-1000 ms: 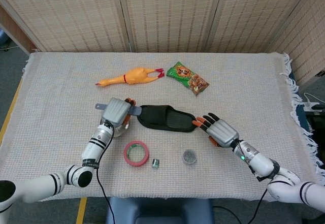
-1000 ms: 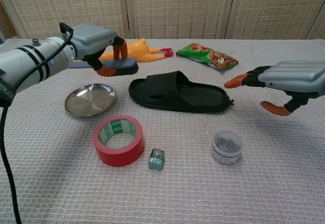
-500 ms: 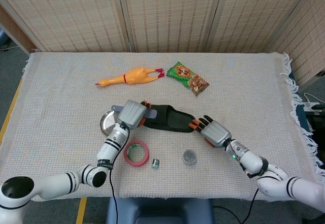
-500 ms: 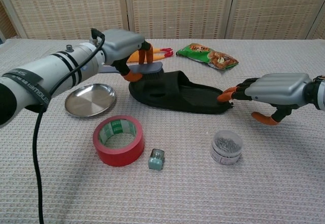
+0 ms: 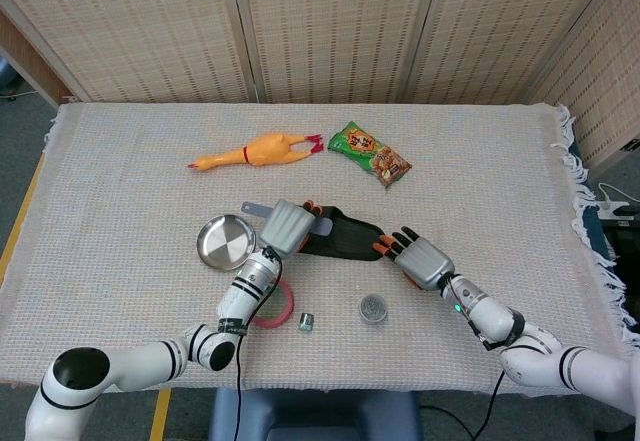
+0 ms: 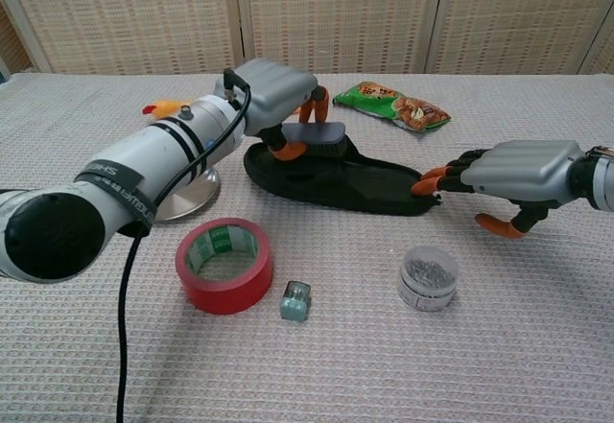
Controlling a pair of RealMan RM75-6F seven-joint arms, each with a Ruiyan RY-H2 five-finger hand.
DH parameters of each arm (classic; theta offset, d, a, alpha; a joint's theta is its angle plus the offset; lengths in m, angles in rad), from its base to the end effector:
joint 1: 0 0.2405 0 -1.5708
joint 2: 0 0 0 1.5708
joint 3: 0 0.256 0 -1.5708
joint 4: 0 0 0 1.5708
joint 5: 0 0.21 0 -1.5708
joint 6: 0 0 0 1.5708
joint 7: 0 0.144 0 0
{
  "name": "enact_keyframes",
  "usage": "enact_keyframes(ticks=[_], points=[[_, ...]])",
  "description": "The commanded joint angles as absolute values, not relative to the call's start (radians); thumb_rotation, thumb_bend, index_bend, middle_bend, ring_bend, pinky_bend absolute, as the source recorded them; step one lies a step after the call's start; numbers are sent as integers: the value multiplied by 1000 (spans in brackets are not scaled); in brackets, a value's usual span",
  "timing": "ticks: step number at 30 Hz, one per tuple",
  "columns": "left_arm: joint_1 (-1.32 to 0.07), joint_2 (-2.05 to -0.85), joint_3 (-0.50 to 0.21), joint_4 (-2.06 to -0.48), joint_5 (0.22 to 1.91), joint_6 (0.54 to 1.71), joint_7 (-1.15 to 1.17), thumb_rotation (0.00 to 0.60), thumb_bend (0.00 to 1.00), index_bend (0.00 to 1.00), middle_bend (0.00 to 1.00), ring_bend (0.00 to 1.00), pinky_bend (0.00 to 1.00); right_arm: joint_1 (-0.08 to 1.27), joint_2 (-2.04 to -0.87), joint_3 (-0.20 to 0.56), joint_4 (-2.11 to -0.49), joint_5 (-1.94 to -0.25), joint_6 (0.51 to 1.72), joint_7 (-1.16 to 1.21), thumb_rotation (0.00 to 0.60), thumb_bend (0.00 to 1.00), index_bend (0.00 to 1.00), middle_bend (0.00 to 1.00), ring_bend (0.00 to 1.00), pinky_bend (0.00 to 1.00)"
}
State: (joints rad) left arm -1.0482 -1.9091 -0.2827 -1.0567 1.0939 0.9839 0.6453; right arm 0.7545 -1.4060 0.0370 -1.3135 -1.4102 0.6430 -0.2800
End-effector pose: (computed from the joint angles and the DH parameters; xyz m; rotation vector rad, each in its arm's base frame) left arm -0.0362 0.3937 -0.0837 -1.9027 -0.4468 -0.9243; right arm -0.2236 -0.3429 -0.0052 2.2561 -0.6458 0.4516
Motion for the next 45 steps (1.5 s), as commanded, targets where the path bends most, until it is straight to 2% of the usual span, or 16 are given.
enact_keyframes(ticks=[1,13,18,28,45], points=[[-1052,-1931,-267,-1006,1113,990,646,600,410,564,590,762,1000,756,-1402,34,-1319,-1409,648,-279,600,594,14,0,0,0],[-1051,-1951,-276,-911,1102,943,605,600,409,564,591,762,1000,762,-1396,15,-1317,-1398,658,-278,600,595,14,0,0,0],[-1043,-1933,-299,-979,1058,877,541,600,408,564,590,763,1000,765,-1396,9,-1313,-1392,659,-282,600,596,14,0,0,0],[-1044,-1919,-288,-1096,1102,918,528,600,408,564,592,762,1000,768,-1394,2,-1314,-1376,660,-287,600,596,14,0,0,0],[-1032,-1905,-308,-982,1053,883,494,600,406,570,600,762,1000,774,-1379,-6,-1324,-1373,671,-285,600,596,14,0,0,0]])
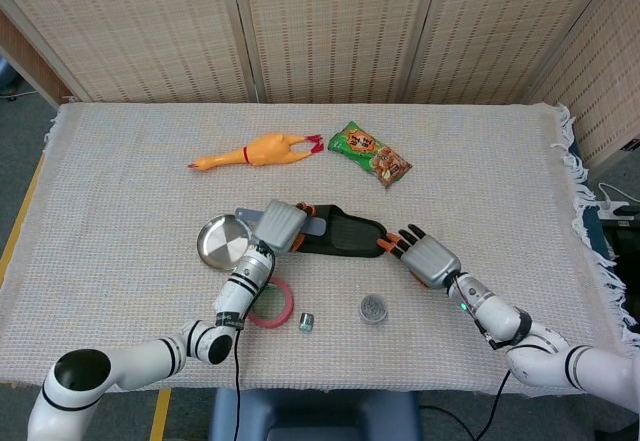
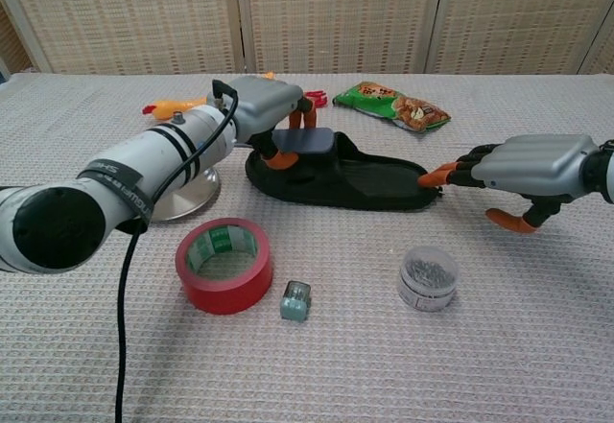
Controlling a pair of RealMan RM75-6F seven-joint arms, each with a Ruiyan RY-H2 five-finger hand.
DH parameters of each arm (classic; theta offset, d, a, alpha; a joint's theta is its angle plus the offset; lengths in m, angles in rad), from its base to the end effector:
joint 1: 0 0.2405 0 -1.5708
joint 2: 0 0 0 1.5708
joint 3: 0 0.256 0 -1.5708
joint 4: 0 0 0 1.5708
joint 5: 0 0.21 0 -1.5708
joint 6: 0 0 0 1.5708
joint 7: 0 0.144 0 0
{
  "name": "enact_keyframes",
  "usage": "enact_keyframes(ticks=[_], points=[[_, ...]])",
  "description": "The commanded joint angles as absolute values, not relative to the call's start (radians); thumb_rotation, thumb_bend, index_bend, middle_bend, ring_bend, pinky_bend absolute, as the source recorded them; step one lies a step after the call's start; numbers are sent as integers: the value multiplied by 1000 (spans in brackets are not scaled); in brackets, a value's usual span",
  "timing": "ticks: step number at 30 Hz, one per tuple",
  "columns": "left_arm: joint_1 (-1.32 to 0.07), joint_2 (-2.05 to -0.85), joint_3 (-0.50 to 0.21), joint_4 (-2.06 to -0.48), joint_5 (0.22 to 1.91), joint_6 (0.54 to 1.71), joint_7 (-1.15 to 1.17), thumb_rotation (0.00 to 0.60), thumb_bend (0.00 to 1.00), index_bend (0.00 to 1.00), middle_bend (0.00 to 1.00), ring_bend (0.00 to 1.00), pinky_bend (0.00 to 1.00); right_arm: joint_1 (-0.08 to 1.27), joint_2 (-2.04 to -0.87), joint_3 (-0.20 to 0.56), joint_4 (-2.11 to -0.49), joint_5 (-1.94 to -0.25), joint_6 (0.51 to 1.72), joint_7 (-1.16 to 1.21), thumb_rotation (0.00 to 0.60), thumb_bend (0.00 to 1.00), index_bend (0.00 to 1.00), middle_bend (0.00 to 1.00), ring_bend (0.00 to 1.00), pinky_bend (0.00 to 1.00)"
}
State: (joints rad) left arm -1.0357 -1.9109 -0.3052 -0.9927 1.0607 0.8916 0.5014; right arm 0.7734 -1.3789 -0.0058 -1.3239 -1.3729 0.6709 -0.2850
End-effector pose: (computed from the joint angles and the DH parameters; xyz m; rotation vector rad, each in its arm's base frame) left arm -0.0555 0.4072 -0.0866 -1.8974 -0.6453 -0.9237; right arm -0.2293 -0.3441 0.0041 2.2414 -0.6389 0.4279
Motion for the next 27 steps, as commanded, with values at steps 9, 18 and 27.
enact_keyframes(ticks=[9,18,27], points=[[-1032,-1906,-302,-931,1035,848,476,600,407,573,603,762,1000,772,-1366,-7,-1332,-1374,684,-278,600,596,14,0,0,0],[-1048,-1897,-292,-1027,1093,855,431,600,408,569,602,762,1000,773,-1374,-15,-1326,-1370,678,-282,600,596,14,0,0,0],[-1053,-1926,-281,-947,1089,863,463,600,408,570,602,762,1000,773,-1367,-16,-1335,-1380,691,-275,600,596,14,0,0,0]])
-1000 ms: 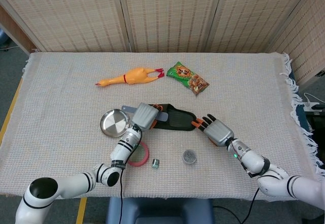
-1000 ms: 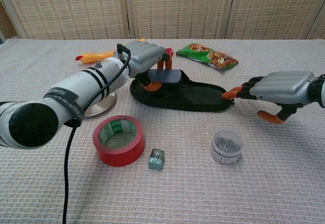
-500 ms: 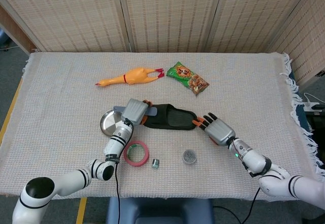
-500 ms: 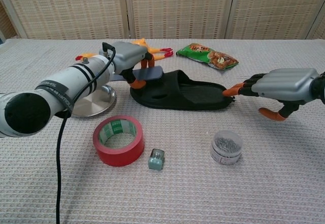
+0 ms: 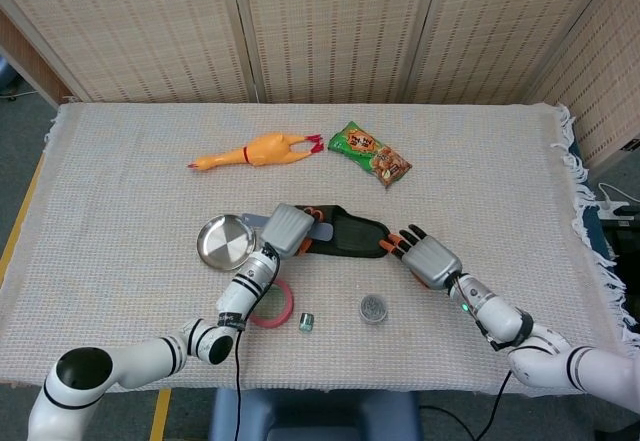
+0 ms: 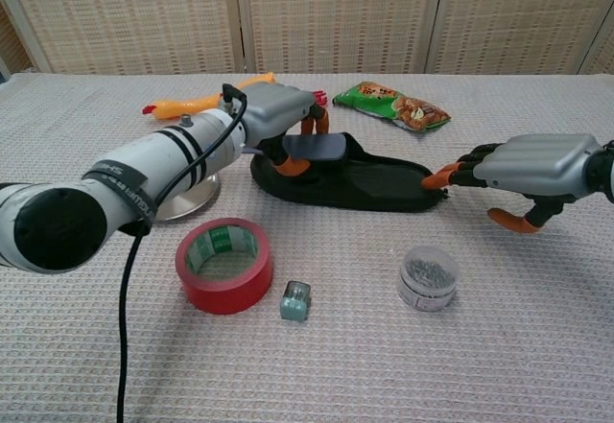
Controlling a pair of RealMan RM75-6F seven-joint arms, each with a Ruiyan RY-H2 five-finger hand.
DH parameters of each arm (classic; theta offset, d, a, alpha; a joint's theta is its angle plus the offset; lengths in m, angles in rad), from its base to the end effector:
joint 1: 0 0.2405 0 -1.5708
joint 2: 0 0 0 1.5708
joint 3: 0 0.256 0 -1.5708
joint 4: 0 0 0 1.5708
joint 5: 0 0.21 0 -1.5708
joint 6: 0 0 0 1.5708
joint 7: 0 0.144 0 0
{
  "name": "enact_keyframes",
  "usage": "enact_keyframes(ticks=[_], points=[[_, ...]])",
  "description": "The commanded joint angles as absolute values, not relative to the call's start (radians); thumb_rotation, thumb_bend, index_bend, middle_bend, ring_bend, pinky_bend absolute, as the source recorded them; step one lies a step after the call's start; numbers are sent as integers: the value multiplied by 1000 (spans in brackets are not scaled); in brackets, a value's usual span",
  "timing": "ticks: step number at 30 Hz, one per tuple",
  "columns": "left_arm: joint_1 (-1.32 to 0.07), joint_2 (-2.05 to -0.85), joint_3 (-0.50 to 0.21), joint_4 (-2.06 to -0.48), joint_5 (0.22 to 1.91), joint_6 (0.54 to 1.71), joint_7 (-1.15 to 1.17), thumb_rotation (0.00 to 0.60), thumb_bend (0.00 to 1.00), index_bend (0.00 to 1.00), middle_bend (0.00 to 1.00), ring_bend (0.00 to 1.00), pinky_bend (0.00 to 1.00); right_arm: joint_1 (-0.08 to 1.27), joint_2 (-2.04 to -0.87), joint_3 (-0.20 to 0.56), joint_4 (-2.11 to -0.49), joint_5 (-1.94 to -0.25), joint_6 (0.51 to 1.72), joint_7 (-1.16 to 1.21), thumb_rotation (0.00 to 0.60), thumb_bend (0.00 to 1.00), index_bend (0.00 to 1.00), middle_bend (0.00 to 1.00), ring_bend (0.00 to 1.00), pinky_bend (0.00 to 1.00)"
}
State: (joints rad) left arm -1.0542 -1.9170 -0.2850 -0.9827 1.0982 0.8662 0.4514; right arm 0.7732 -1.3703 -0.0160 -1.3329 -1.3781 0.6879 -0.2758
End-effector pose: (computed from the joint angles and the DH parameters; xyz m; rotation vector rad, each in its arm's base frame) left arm -0.0485 0.4030 -0.0945 -1.9556 -0.6365 -0.9432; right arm -0.2295 -0.3424 0.0067 2.2394 -0.6376 0.4382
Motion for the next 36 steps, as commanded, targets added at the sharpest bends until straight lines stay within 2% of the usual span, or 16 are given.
enact_keyframes(ticks=[1,10,16,21,24,26,32,36], points=[[-1053,-1926,-279,-931,1084,856,469,600,407,569,603,762,1000,772,-1364,-16,-1338,-1381,692,-272,600,596,14,0,0,0],[-1039,-1908,-264,-878,1077,832,478,600,408,568,600,762,1000,769,-1355,-17,-1338,-1380,698,-266,600,596,14,0,0,0],[-1022,-1874,-265,-944,1094,869,473,600,409,572,604,762,1000,763,-1345,-14,-1352,-1391,720,-252,600,596,7,0,0,0],[-990,-1817,-247,-1069,1119,933,516,600,409,577,610,762,1000,742,-1303,-21,-1403,-1474,806,-173,600,583,0,0,0,0],[-973,-1785,-236,-1130,1111,955,566,600,411,575,611,762,1000,724,-1259,-22,-1439,-1518,869,-124,600,471,0,0,0,0],[-961,-1765,-229,-1159,1104,970,598,600,410,575,612,762,1000,711,-1228,-20,-1466,-1532,904,-109,600,441,0,0,0,0],[-898,-1688,-175,-1221,1087,1027,710,600,411,575,612,762,1000,654,-1105,-7,-1583,-1571,1039,-3,600,438,0,0,0,0],[-859,-1652,-125,-1220,1081,1052,786,600,410,574,612,762,1000,630,-1025,-18,-1647,-1616,1089,118,600,434,0,0,0,0]])
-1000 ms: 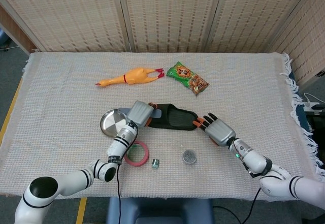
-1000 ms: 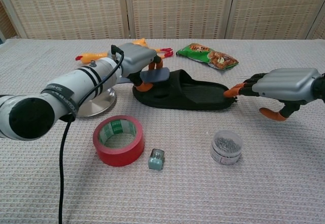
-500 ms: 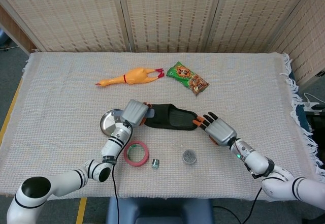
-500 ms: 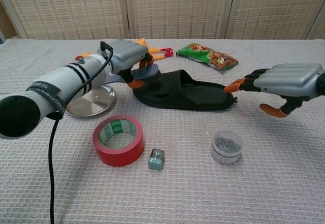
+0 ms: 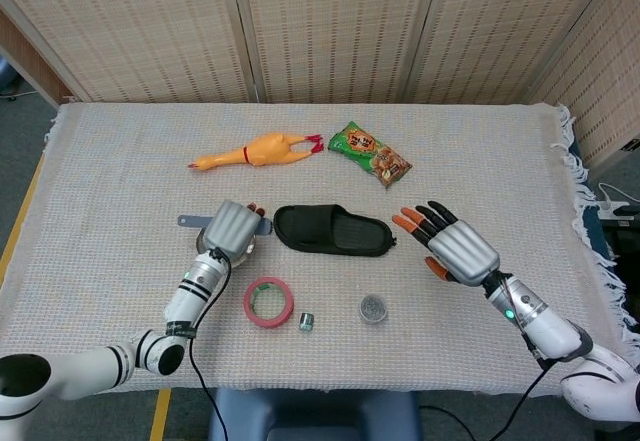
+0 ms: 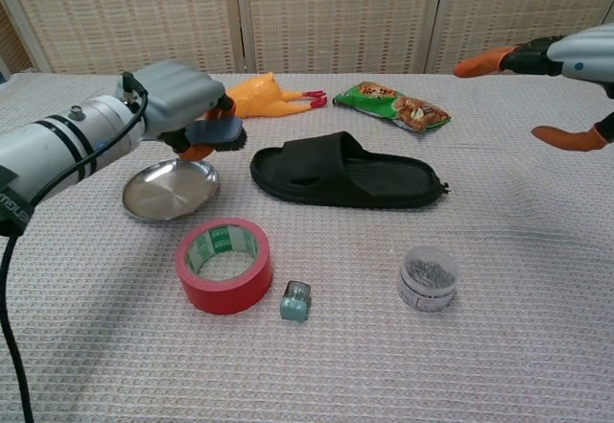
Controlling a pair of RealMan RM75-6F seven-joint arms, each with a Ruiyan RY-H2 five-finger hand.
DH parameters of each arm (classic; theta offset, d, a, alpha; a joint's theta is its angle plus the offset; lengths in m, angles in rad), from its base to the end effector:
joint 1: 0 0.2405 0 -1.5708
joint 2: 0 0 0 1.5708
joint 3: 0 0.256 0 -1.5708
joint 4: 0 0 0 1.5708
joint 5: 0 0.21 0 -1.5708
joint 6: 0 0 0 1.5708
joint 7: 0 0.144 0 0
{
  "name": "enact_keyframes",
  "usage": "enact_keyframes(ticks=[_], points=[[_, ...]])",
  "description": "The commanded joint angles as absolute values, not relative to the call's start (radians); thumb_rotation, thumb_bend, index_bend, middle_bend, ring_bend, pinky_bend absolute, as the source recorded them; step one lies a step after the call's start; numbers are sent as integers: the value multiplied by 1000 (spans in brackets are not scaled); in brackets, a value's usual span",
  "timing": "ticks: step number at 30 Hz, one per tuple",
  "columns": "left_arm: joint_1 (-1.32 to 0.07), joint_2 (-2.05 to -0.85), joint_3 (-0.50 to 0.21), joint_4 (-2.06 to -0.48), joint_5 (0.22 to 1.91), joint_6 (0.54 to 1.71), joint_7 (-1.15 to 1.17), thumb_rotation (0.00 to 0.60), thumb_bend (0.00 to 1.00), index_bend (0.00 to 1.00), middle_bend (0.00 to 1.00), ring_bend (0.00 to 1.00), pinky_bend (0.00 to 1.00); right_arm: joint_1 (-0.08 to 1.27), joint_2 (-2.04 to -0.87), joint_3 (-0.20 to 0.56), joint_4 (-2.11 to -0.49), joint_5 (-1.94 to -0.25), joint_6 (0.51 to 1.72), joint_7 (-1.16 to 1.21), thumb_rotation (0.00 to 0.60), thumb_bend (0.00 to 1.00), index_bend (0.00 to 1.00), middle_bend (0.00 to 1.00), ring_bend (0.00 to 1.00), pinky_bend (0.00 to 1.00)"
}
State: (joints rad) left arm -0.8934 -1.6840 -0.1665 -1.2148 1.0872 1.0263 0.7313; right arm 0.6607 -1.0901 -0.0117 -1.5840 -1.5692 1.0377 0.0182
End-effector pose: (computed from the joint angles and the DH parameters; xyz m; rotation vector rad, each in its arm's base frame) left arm -0.1230 0.3898 -0.0295 -1.8765 -0.3675 -0.6996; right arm -0.2066 -0.3134 0.1049 2.0560 -0.7081 0.8741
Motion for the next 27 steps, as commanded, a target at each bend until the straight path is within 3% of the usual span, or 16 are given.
enact_keyframes(ticks=[1,9,20,27], points=[[-850,-1648,-115,-1214,1082,1057,798,600,410,574,612,762,1000,627,-1009,-23,-1656,-1630,1094,141,600,434,0,0,0,0],[-806,-1654,-75,-1159,1072,1021,779,600,409,570,610,762,1000,615,-954,-32,-1696,-1679,1110,193,600,434,0,0,0,0],[-818,-1722,-90,-1085,1097,977,729,600,408,512,570,763,1000,613,-975,-24,-1701,-1657,1065,140,600,434,0,0,0,0],[-827,-1765,-106,-1018,1084,965,758,600,407,400,415,762,1000,615,-972,-29,-1703,-1660,1039,141,600,434,0,0,0,0]])
